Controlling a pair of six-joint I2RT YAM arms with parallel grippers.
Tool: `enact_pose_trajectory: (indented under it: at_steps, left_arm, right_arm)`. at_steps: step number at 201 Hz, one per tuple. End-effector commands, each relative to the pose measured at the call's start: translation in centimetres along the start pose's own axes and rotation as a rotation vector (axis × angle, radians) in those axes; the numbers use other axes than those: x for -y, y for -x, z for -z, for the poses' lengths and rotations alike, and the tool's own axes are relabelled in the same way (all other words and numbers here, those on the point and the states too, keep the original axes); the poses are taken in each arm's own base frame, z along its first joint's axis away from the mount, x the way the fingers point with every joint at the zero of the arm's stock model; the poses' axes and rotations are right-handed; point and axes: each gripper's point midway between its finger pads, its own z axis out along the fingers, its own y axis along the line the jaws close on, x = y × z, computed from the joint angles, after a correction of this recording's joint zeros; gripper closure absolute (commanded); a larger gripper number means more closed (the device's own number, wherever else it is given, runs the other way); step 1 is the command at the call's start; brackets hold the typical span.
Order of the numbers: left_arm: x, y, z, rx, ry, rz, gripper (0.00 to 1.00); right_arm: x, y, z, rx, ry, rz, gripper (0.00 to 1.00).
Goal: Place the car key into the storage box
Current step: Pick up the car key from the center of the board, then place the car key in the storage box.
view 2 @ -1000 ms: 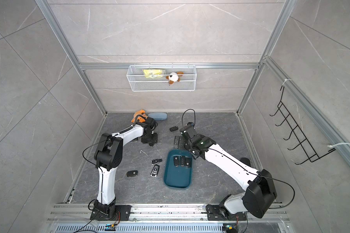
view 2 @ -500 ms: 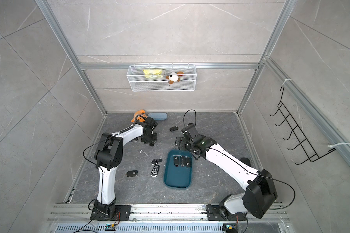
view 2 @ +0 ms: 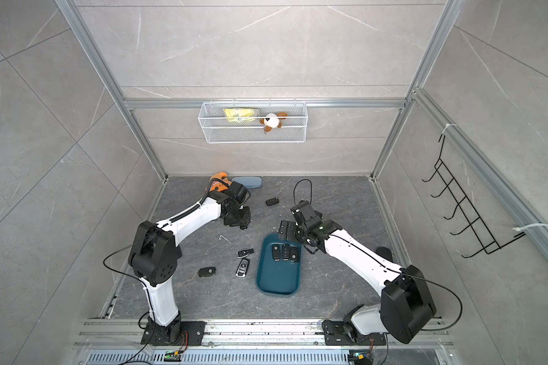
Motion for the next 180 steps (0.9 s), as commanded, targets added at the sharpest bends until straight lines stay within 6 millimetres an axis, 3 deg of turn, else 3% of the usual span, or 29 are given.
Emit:
enact_pose_trajectory:
  at_steps: [1, 47, 112, 147, 180]
  left_arm:
    - [1.3, -1.5, 2.7, 0.010, 0.015, 0.032, 0.66]
    - [5.2, -4.9, 3.9, -0.002, 0.045, 0.009, 0.65]
    - [10.2, -8.3, 2.8, -0.021, 0.059, -0.027, 0.65]
    - [10.8, -9.7, 0.7, -0.058, 0.102, -0.046, 0.65]
    - [10.1, -10.1, -1.0, -0.079, 0.166, -0.056, 0.65]
  right_arm:
    - [-0.1, 0.2, 0.8, 0.024, 0.055, -0.010, 0.01]
    - [1.8, -0.4, 1.4, 0.029, 0.064, -0.038, 0.01]
    - [4.4, -1.4, 2.6, 0.042, 0.058, -0.072, 0.01]
    - [5.3, -1.8, 3.2, 0.053, 0.048, -0.086, 0.01]
    - [5.6, -2.0, 3.4, 0.059, 0.042, -0.093, 0.01]
